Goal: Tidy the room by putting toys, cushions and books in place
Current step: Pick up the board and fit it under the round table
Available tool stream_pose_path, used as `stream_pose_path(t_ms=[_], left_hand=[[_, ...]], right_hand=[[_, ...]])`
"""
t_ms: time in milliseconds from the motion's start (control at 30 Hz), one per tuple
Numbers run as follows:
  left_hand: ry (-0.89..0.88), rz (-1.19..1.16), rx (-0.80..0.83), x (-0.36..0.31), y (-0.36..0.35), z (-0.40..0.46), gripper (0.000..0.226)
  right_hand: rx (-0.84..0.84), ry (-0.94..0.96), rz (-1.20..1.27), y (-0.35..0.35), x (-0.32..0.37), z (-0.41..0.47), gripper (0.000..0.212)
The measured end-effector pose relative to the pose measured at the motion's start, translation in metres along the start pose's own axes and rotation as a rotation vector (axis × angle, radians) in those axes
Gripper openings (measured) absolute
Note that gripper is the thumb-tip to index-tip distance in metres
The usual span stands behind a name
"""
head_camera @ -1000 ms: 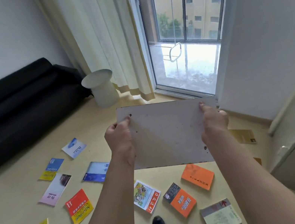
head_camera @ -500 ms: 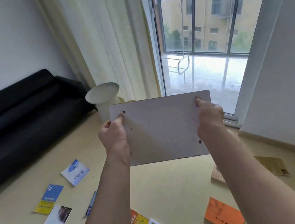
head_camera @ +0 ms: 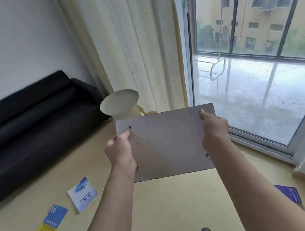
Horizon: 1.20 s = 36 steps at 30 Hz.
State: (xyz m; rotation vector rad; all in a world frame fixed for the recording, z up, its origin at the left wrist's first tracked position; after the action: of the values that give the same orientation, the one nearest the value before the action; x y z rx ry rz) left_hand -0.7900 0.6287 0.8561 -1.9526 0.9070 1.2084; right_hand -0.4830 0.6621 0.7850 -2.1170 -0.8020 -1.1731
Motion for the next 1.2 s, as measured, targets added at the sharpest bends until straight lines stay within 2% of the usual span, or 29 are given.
stream_pose_path(t_ms=[200, 367, 533, 633, 733, 800, 967, 1067, 1133, 1200], left_hand=[[0.002, 0.032, -0.059, -0.023, -0.088, 0.088, 0.015], [0.042, 0.029, -0.081, -0.018, -0.137, 0.138, 0.015], [0.082, 0.046, -0.034, -0.011, -0.195, 0.192, 0.015], [0.102, 0.067, -0.001, -0.01, -0.228, 0.231, 0.019], [0.126, 0.06, 0.009, -0.011, -0.255, 0.278, 0.026], [0.152, 0.069, 0.008, -0.014, -0.268, 0.316, 0.02], [0.244, 0.067, 0.005, -0.011, -0.294, 0.409, 0.012], [0.322, 0.083, 0.007, 0.0, -0.301, 0.462, 0.033], [0.36, 0.13, 0.031, 0.004, -0.302, 0.491, 0.034], [0.401, 0.178, 0.09, 0.002, -0.302, 0.513, 0.034]], right_hand=[[0.046, -0.059, -0.004, -0.067, 0.035, 0.117, 0.093], [0.037, -0.088, -0.043, -0.091, 0.059, 0.169, 0.088], [-0.02, -0.088, -0.091, -0.107, 0.076, 0.229, 0.083], [-0.042, -0.093, -0.143, -0.127, 0.088, 0.264, 0.07], [-0.049, -0.08, -0.2, -0.158, 0.106, 0.296, 0.044], [-0.012, -0.089, -0.233, -0.191, 0.117, 0.318, 0.024], [0.071, -0.116, -0.288, -0.263, 0.136, 0.365, 0.018], [0.071, -0.102, -0.364, -0.301, 0.14, 0.385, 0.011], [0.062, -0.107, -0.404, -0.325, 0.136, 0.399, 0.006], [0.045, -0.125, -0.431, -0.352, 0.125, 0.412, 0.011]])
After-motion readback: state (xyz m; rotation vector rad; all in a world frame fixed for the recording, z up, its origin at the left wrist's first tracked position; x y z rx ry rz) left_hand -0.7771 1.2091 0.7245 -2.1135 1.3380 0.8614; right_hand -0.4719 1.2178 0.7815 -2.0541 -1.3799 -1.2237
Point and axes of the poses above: each hand's wrist, its own z-axis towards the middle knuckle, its own y-axis out of the back of the hand, x = y × z, the point moved 9 cm from there along z, towards the middle knuckle, and after that the axes turned 3 degrees about x, right-handed, at the moved point
